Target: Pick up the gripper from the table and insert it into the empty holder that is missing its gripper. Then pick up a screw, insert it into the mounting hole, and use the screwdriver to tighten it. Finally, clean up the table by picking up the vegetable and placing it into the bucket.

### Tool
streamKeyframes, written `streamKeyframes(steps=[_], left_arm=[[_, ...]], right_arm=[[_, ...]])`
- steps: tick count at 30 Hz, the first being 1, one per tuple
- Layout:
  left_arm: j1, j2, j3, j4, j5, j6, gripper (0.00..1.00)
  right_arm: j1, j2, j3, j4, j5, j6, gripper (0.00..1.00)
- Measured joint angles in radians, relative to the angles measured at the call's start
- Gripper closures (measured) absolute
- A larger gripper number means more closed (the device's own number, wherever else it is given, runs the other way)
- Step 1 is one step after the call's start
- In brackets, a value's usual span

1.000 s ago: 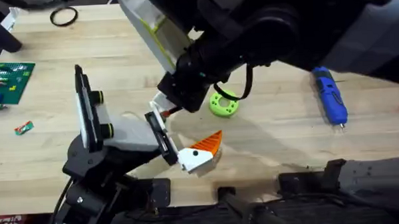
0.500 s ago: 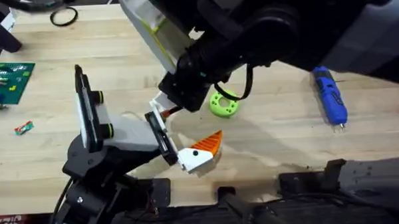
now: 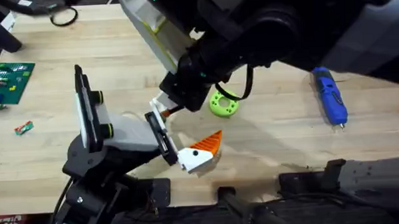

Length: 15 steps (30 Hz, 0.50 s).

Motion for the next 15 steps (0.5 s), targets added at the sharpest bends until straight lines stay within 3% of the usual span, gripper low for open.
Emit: streamKeyframes(steps=[15], left_arm=[[0.000, 0.000, 0.000, 0.000, 0.000, 0.000, 0.016]], right_arm=[[0.000, 0.018, 0.000, -0.013, -0.001, 0.000, 0.994]])
